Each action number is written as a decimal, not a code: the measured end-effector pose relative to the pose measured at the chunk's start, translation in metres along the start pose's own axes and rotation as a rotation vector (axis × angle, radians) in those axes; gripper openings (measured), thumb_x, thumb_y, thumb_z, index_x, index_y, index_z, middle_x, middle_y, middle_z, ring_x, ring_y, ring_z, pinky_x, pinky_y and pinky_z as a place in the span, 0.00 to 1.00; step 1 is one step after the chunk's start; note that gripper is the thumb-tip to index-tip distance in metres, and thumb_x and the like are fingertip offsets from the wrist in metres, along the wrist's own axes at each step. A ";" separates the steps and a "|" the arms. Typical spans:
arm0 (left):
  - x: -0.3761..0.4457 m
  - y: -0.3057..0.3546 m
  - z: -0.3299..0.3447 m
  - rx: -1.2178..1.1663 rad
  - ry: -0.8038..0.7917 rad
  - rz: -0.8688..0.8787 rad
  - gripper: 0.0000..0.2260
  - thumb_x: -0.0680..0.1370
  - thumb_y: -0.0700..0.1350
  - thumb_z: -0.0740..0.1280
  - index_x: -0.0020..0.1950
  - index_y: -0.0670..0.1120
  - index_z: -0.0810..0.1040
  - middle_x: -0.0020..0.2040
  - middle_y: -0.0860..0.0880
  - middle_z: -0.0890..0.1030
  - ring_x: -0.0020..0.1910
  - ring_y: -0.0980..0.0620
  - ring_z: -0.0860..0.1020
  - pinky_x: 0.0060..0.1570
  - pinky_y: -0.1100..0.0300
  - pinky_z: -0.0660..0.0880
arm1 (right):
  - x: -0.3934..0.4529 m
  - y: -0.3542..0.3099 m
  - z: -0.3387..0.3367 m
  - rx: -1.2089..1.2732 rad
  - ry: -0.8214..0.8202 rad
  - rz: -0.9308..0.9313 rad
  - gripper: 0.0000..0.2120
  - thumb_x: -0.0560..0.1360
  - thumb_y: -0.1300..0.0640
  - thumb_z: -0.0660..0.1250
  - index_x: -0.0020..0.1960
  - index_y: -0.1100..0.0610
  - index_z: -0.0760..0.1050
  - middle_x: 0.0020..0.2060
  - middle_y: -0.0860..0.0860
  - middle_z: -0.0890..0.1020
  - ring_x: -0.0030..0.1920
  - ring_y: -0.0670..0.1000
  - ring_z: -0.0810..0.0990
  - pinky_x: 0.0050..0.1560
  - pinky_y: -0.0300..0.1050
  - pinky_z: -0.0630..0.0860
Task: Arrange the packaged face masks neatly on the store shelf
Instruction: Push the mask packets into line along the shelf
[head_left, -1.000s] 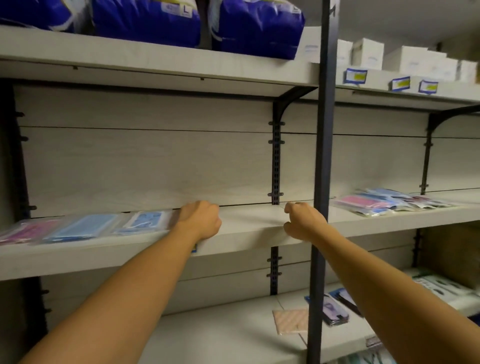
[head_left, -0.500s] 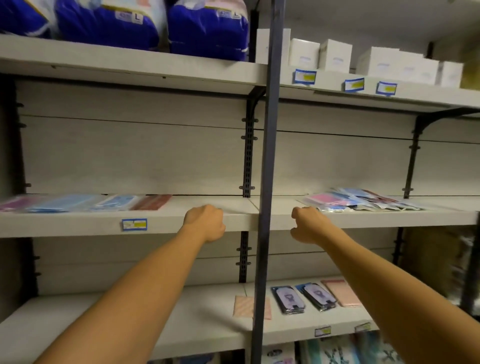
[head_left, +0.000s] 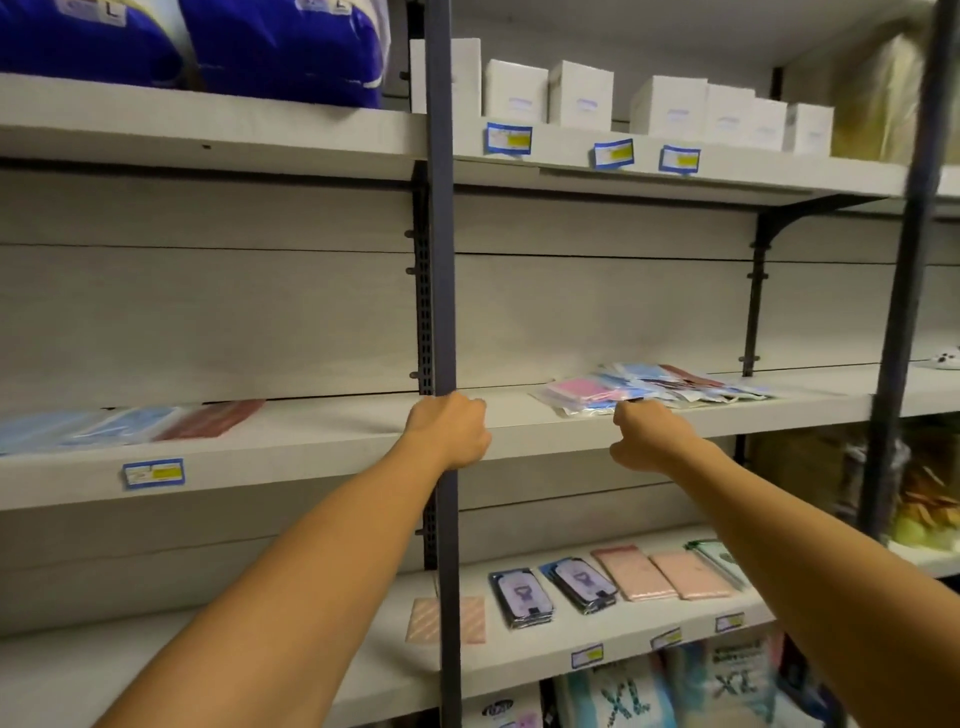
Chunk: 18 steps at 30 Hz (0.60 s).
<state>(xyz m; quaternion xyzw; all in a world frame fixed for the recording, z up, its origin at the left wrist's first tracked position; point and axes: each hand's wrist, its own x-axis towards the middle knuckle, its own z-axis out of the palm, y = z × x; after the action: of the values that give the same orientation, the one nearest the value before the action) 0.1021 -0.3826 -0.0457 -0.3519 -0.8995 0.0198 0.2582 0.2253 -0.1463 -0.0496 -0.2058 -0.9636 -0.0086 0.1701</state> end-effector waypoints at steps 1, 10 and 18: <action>0.008 0.004 0.002 -0.017 0.005 -0.001 0.13 0.81 0.47 0.56 0.59 0.45 0.76 0.55 0.43 0.80 0.50 0.40 0.79 0.47 0.51 0.77 | 0.004 0.006 0.002 -0.008 0.003 0.004 0.17 0.77 0.56 0.67 0.65 0.58 0.72 0.56 0.55 0.79 0.51 0.54 0.78 0.52 0.47 0.79; 0.101 0.033 0.042 -0.160 0.016 -0.038 0.14 0.81 0.48 0.57 0.54 0.44 0.80 0.53 0.44 0.80 0.45 0.43 0.77 0.40 0.55 0.72 | 0.076 0.066 0.016 -0.079 0.011 0.049 0.15 0.76 0.57 0.68 0.60 0.60 0.74 0.52 0.55 0.80 0.48 0.53 0.78 0.51 0.47 0.80; 0.188 0.041 0.075 -0.305 -0.065 -0.167 0.11 0.82 0.49 0.57 0.45 0.45 0.73 0.50 0.45 0.77 0.44 0.43 0.76 0.41 0.57 0.71 | 0.151 0.109 0.014 -0.102 0.061 0.133 0.13 0.75 0.58 0.66 0.59 0.58 0.74 0.45 0.54 0.77 0.44 0.54 0.77 0.46 0.50 0.80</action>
<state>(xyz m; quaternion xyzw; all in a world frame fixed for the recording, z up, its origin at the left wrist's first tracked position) -0.0250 -0.2200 -0.0343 -0.3102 -0.9261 -0.1272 0.1733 0.1349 0.0147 -0.0186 -0.2776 -0.9405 -0.0524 0.1890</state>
